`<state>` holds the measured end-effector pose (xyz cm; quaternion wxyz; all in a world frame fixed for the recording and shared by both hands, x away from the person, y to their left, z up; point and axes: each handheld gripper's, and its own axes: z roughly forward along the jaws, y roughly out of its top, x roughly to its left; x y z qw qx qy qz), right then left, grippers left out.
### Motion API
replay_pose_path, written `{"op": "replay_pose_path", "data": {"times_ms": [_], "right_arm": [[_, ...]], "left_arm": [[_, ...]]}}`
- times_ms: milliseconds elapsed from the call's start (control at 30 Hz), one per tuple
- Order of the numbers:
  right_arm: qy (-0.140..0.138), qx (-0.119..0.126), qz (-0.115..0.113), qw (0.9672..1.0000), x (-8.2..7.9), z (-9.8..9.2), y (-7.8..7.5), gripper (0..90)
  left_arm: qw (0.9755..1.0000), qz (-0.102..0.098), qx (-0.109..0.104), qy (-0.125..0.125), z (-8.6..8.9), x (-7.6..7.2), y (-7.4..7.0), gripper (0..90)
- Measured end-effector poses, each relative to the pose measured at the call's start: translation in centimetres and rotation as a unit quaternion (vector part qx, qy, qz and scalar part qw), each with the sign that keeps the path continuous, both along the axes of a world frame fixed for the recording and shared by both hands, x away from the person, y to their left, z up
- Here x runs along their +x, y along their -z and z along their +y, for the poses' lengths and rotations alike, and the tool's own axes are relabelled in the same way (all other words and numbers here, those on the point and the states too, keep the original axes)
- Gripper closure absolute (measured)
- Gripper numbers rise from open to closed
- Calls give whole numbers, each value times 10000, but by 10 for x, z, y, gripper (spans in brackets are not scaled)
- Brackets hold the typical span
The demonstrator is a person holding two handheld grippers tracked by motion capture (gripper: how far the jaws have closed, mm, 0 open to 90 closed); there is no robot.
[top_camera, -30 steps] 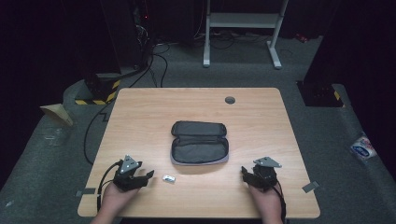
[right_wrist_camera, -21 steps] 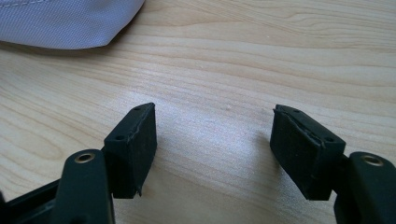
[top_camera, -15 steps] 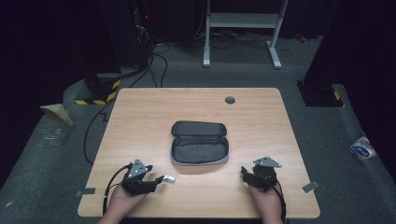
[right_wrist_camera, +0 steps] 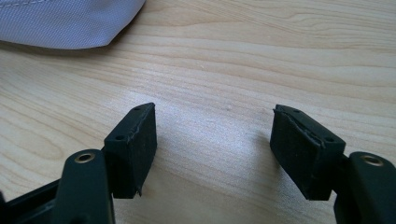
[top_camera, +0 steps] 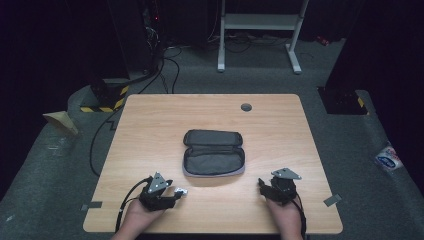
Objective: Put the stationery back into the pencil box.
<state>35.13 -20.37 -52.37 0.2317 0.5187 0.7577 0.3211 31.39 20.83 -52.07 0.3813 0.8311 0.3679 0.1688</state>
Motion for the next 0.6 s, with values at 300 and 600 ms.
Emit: {"op": "replay_pose_path", "data": {"times_ms": [300,600], "right_arm": [[-6,-3,-2,10000,0,0,0,313],[-17,-5,-7,10000,0,0,0,313]], "left_arm": [[10000,-6,3,72,-6,2,2,454],[9998,-61,15,165,-10,2,3,543]]}}
